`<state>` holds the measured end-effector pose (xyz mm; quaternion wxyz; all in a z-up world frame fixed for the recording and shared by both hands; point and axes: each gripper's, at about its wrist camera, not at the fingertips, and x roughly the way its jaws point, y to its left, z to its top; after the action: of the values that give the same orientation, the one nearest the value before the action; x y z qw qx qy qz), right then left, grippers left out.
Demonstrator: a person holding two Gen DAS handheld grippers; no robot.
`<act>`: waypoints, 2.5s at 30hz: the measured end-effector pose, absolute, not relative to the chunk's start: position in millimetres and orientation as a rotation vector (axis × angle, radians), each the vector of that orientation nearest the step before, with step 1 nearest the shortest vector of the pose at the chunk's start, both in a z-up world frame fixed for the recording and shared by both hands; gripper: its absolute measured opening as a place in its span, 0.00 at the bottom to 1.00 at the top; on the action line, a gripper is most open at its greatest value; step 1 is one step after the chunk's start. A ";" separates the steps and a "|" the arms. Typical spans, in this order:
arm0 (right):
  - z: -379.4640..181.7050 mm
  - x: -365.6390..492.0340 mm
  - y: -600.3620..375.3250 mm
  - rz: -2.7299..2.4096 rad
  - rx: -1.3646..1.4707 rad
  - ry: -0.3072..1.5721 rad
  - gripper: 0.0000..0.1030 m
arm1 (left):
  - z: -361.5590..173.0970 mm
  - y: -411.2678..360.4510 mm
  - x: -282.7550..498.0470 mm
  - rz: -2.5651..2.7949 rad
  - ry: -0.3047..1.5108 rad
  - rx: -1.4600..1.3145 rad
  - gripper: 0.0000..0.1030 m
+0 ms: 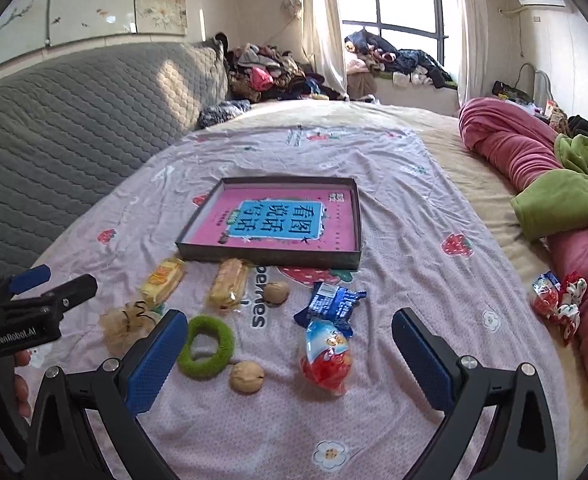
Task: Organize objects
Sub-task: 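Move the left tool toward the beige mesh drawstring pouch, then grasp the mesh pouch with the left tool while the right tool grasps the chocolate egg, then carry the pouch and the egg with both tools over the pink tray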
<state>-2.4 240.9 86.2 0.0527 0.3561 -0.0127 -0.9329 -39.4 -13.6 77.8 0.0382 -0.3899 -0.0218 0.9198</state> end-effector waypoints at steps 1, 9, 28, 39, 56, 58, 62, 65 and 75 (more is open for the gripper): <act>83.3 -5.5 241.9 -2.833 1.097 -0.034 1.00 | 72.0 -14.0 -45.5 2.808 -0.067 -1.226 1.00; 45.7 -25.0 255.3 -2.811 1.230 -0.053 1.00 | 16.9 -6.5 -63.0 2.767 0.019 -1.401 1.00; -19.0 -54.4 256.0 -2.767 1.432 0.010 0.99 | -38.4 -9.8 -74.7 2.729 0.033 -1.548 1.00; -29.0 -54.2 250.0 -2.740 1.433 0.049 0.56 | -49.1 -1.9 -73.0 2.685 0.042 -1.551 0.57; 10.2 -27.3 232.1 -2.731 1.271 0.050 0.51 | -15.7 -0.3 -52.8 2.686 -0.052 -1.407 0.17; 15.9 -24.4 228.6 -2.734 1.243 0.052 0.51 | -12.2 1.3 -51.4 2.682 -0.050 -1.390 0.17; 24.8 -21.4 224.8 -2.746 1.202 0.044 0.51 | -6.3 5.0 -47.7 2.682 -0.049 -1.368 0.17; 28.3 -19.9 223.0 -2.753 1.184 0.036 0.51 | -0.9 9.8 -44.8 2.682 -0.041 -1.342 0.17; 43.3 -15.1 221.4 -2.775 1.115 0.003 0.51 | 14.3 27.2 -36.2 2.685 0.012 -1.272 0.17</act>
<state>-15.1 221.4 43.3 0.0754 0.3719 0.0011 -0.9252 -36.2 27.2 14.3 0.0854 -0.4266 0.0041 0.9004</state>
